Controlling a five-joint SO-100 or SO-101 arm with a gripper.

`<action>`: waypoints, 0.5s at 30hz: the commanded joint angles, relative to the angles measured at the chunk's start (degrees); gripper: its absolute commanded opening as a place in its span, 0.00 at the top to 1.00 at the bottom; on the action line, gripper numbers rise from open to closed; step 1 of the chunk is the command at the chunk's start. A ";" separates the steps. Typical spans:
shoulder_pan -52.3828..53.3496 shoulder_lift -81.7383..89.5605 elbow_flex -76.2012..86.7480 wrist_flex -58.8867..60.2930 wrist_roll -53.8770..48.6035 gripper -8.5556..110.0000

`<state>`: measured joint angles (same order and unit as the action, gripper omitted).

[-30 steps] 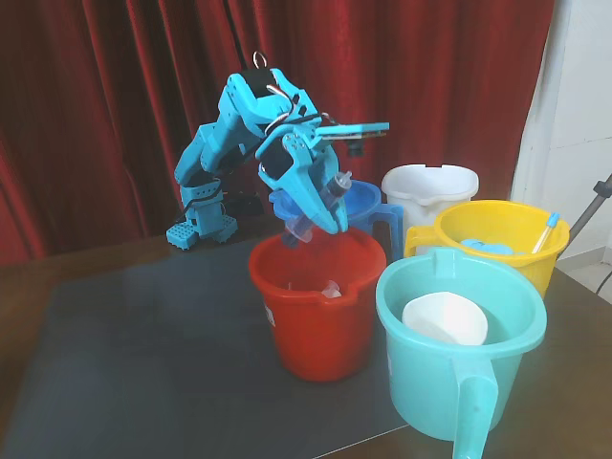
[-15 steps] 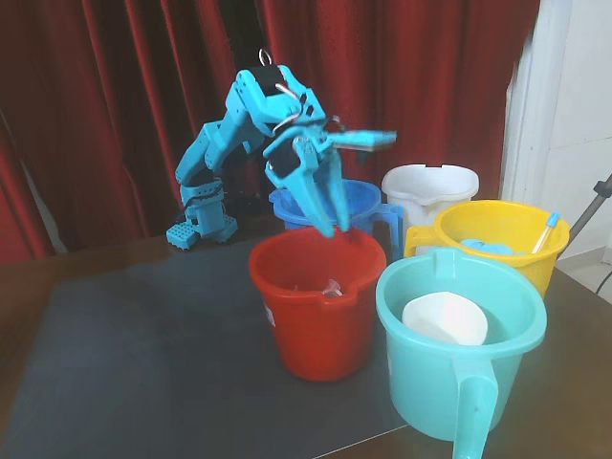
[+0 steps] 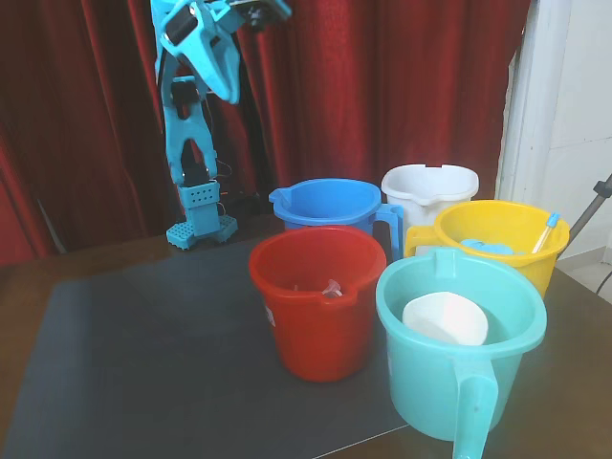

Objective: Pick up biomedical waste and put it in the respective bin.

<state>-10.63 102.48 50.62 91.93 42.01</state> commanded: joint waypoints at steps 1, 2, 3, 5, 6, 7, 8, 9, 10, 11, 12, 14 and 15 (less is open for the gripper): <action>1.85 15.73 12.83 15.38 -5.54 0.93; 3.43 19.16 17.67 13.10 -9.14 0.93; 5.98 24.96 25.75 9.32 -15.47 0.93; 10.28 41.31 46.49 0.79 -23.29 0.93; 10.99 46.05 52.73 -2.02 -23.91 0.93; 11.78 51.59 60.03 -5.80 -24.08 0.93; 12.66 56.25 66.18 -8.88 -24.70 0.93; 13.89 62.93 74.62 -13.27 -27.42 0.93; 14.50 66.88 79.45 -15.82 -29.36 0.93; 15.12 71.72 85.08 -18.46 -31.38 0.93; 15.38 75.67 89.38 -20.04 -32.70 0.93; 15.82 80.51 93.78 -20.74 -35.86 0.93; 16.00 80.42 94.57 -20.48 -37.35 0.93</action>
<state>4.92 178.07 142.47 73.48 7.65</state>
